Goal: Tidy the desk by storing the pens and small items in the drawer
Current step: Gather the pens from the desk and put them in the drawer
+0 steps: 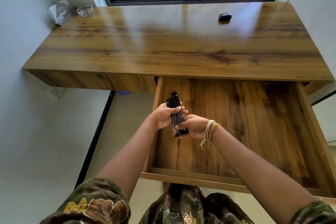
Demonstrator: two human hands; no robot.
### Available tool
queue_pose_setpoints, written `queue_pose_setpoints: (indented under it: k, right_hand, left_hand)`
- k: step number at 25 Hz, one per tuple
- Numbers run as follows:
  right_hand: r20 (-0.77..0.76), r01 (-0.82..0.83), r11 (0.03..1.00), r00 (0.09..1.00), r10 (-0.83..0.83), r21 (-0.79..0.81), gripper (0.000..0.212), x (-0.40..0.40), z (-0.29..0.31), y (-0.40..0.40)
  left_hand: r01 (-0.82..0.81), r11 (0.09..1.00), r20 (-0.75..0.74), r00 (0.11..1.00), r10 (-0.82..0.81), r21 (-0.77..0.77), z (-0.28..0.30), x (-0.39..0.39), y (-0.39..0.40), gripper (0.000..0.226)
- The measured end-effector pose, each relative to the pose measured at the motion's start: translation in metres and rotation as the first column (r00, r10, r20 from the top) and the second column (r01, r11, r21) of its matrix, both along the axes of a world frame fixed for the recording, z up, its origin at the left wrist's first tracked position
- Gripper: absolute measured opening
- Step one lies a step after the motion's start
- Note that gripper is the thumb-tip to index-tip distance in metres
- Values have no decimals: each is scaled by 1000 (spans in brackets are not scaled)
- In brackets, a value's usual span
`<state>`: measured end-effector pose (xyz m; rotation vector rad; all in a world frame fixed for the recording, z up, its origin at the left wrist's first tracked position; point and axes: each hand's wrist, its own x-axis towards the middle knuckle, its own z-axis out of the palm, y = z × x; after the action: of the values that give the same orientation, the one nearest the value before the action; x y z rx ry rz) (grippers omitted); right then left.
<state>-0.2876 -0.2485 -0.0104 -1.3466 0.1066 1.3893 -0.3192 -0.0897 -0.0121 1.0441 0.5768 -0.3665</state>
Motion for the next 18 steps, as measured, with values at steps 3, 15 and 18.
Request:
queue_pose_setpoints:
  k: [3,15,18]
  right_hand:
    - [-80,44,999,996,-43,12,38,-1,-10,5]
    - [-217,182,983,961,-169,38,26,-3,-41,19]
    - [-210,198,980,957,-198,-21,28,-4,-49,22]
  left_hand:
    - [53,998,-39,998,-54,-36,-9,5,4,29]
    - [-73,996,-169,983,65,-44,-35,25,6,31]
    - [-122,992,-259,958,127,32,-45,26,-1,35]
